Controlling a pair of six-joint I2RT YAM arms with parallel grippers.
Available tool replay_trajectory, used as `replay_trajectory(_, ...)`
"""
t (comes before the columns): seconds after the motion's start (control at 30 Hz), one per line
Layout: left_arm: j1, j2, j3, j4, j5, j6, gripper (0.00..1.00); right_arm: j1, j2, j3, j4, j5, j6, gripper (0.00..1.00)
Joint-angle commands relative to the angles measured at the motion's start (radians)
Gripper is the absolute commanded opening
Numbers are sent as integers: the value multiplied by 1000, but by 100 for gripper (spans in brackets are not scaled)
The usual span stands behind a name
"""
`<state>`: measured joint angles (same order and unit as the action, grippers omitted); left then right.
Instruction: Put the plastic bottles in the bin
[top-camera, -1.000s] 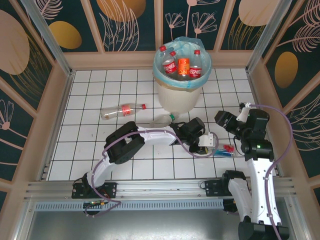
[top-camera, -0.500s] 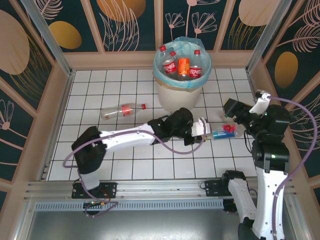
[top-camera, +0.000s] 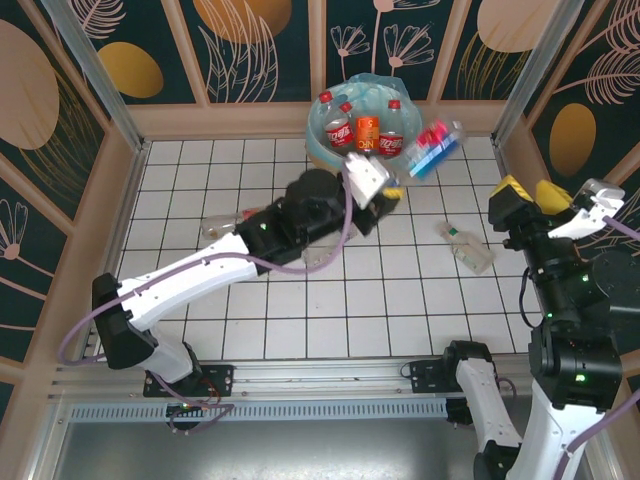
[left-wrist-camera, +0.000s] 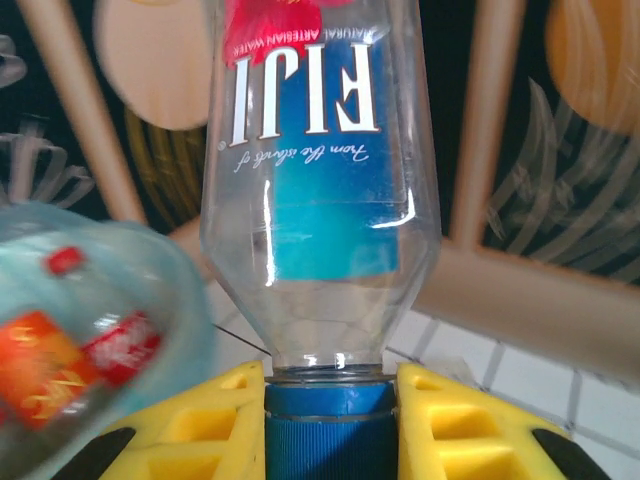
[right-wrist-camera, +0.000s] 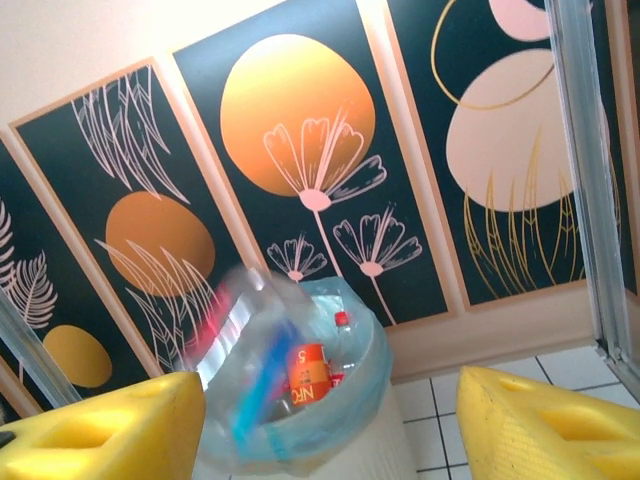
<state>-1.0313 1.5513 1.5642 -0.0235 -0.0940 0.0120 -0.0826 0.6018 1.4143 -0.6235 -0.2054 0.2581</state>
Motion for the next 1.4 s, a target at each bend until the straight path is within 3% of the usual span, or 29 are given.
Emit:
replay_trajectory(0.0, 83, 47, 94, -51, -115, -61, 0, 1, -12, -57, 44, -2, 15, 67)
replay_trajectory(0.23, 238, 207, 197, 21, -50, -121, 0, 1, -21, -112, 84, -52, 46, 67)
replay_trajectory(0.43, 277, 313, 265, 24, 12, -146, 1, 2, -24, -106, 62, -51, 27, 67)
replay_trajectory(0.47, 277, 315, 262, 25, 16, -145, 10, 2, -24, -106, 56, -51, 25, 67)
replay_trajectory(0.5, 277, 314, 258, 26, 18, -152, 26, 1, -27, -108, 50, -49, 21, 67)
replay_trajectory(0.53, 277, 312, 249, 28, 12, -165, 48, 2, -30, -111, 46, -48, 20, 67)
replay_trajectory(0.57, 277, 306, 239, 32, 3, -175, 60, 1, -33, -115, 45, -46, 20, 68)
replay_trajectory(0.67, 277, 278, 195, 52, 1, -186, 72, 1, -41, -130, 49, -46, 21, 68)
replay_trajectory(1.13, 277, 169, 107, 64, 13, -199, 71, 1, 16, -193, 96, -172, 72, 67)
replay_trajectory(1.37, 277, 123, 120, 13, -8, -190, 68, 2, 114, -189, 20, -224, 72, 64)
